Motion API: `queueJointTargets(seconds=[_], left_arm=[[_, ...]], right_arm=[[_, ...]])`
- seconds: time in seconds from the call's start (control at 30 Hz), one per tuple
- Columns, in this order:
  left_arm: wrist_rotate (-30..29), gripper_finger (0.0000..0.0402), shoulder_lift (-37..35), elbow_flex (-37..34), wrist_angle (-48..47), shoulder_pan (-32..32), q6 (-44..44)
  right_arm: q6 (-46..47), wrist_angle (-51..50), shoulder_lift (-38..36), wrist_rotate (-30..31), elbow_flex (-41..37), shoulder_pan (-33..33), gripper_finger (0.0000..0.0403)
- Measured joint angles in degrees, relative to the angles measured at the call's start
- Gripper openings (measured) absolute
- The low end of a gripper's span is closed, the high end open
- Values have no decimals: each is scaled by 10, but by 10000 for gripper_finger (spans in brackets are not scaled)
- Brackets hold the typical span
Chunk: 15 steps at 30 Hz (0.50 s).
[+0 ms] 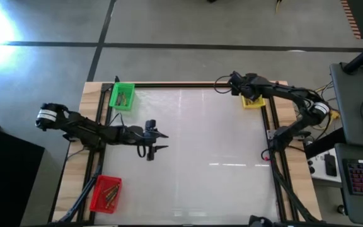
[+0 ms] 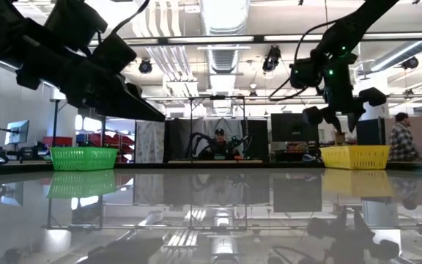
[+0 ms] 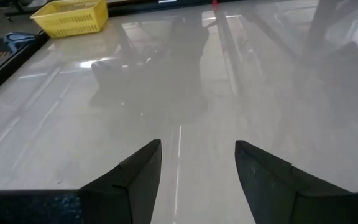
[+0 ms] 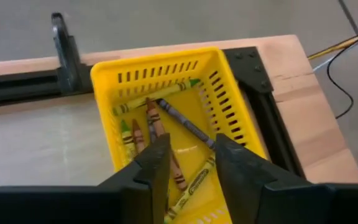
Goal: Sort crayons
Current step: Put the brown crayon into the yellow basket
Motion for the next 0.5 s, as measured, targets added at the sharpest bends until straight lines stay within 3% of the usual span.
queueJointTargets(seconds=[0.2, 0.5], left_arm=[[-1, 187, 0, 0, -5, 2, 3], [-1, 187, -6, 24, -16, 2, 28]], right_arm=[[-35, 6, 8, -50, 1, 34, 129], [-32, -10, -48, -61, 22, 216, 128]])
